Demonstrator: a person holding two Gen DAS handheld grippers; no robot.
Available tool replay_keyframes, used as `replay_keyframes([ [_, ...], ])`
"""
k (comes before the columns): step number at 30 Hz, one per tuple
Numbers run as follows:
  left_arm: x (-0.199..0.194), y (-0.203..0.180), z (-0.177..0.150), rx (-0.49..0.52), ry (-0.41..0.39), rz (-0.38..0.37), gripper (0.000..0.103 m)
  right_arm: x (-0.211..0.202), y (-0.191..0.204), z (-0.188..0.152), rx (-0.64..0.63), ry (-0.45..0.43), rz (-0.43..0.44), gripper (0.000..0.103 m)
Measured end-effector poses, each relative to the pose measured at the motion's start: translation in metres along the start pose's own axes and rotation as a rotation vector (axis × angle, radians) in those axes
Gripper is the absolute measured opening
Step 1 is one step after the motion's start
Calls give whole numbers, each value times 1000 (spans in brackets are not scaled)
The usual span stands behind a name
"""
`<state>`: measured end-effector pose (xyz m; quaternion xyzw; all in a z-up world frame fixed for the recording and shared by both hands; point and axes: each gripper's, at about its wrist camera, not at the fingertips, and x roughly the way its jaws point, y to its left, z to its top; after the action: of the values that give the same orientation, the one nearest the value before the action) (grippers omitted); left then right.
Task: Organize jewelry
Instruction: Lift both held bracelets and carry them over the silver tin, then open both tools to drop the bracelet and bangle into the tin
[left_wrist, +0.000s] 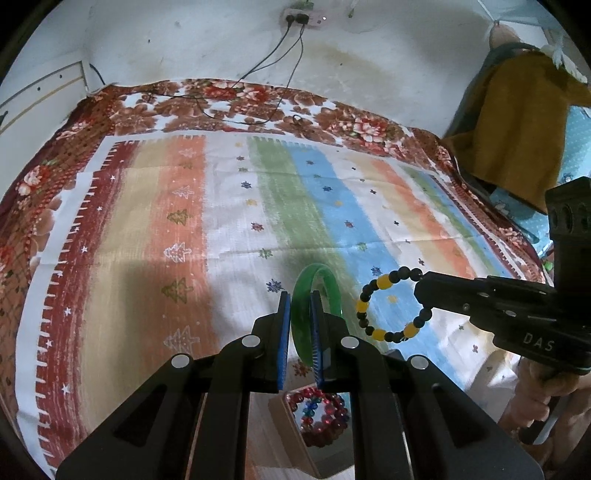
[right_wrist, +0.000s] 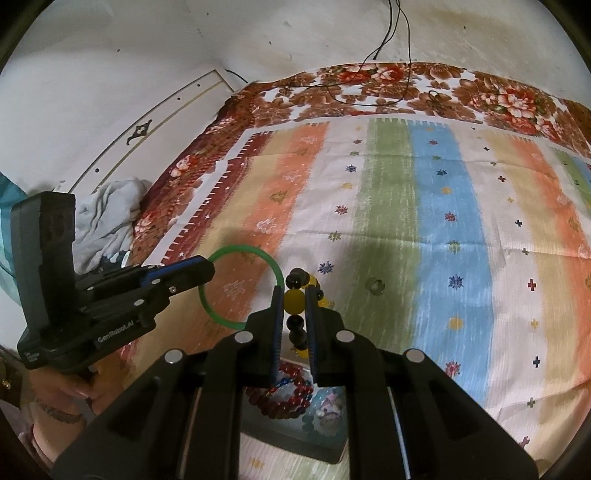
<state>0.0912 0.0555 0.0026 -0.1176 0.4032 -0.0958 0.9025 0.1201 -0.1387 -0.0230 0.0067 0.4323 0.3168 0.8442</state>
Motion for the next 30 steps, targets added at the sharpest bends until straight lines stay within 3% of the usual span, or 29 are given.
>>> replay_keyframes([
  [12, -17, -13, -28, 19, 2, -30, 10, -17, 2, -28, 7, 2, 26, 13],
  [22, -5, -27, -54, 45, 82, -49, 11, -17, 1, -48, 18, 38, 38, 13],
  [24, -2, -26, -56, 48, 86, -26, 22, -14, -5, -51, 53, 51, 29, 15],
  [26, -1, -24, -54, 47, 82, -13, 32, -12, -11, -51, 70, 57, 16, 25],
  [27, -1, -21, -53, 38, 80, -10, 33, -12, -14, -50, 76, 54, 6, 32],
  [30, 2, -14, -48, 11, 90, -14, 35, -10, -23, -47, 98, 51, -21, 34],
])
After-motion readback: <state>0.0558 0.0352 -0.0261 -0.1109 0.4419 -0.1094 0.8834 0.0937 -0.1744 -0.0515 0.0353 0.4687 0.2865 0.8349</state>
